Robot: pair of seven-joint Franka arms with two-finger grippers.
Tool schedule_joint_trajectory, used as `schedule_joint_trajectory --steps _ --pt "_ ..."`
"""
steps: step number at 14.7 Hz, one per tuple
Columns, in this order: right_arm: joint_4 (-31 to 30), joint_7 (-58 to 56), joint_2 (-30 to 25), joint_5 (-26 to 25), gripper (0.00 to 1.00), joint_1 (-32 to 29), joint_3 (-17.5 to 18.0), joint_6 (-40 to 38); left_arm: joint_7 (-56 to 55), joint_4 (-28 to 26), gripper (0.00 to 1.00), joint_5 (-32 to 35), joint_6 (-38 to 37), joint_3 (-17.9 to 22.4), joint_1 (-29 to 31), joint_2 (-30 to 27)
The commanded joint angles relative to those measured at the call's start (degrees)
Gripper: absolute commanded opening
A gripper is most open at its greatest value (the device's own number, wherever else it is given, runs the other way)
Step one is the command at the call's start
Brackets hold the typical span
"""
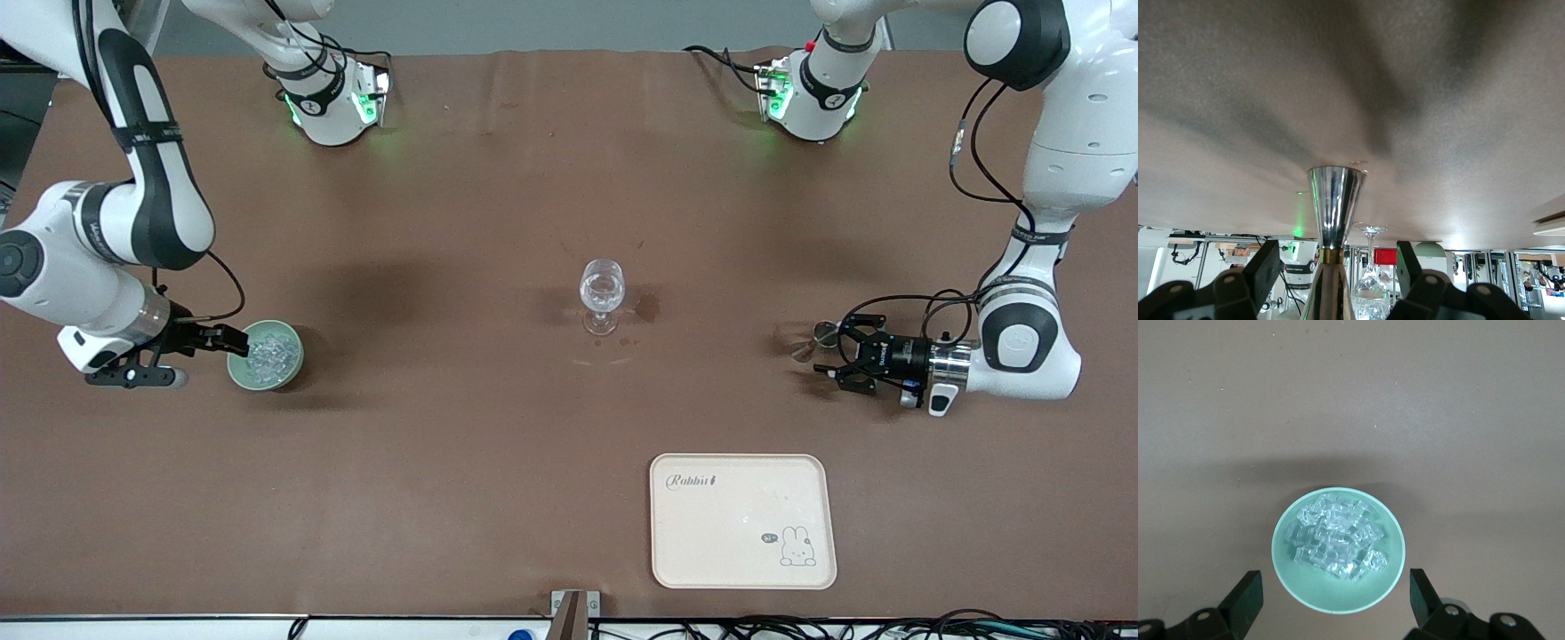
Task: Pour wine and add ice with both arms
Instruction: 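Lift the jigger with the left gripper while the right gripper lowers over the ice, then carry the jigger toward the glass while the right gripper grasps an ice cube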
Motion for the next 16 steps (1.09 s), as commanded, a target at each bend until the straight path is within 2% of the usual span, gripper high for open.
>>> schedule_joint_trajectory --steps 1,4,8,14,16 --pt "-3.13 -0.37 0.79 0.00 0.97 -0.49 0.43 4.51 0.13 -0.17 0.70 -1.10 0.09 -0.31 -0.02 -0.05" --pt "-6.12 -0.37 1.58 0.00 0.97 -0.49 0.43 8.74 0.40 -0.79 0.64 -1.19 0.00 -0.49 -0.02 0.04" --pt "-6.22 -0.28 3.34 0.00 0.97 -0.49 0.52 9.37 0.48 -1.14 0.56 -1.19 -0.17 -0.49 -0.02 0.04" --pt "-6.65 -0.19 4.75 0.00 0.97 -0.31 0.52 10.95 1.89 -1.23 0.25 -1.19 -0.44 -0.58 0.15 0.04" --pt "-6.65 -0.19 5.01 0.08 0.97 -0.22 0.52 10.95 1.89 -1.23 0.19 -1.19 -0.44 -0.58 -0.02 0.13"
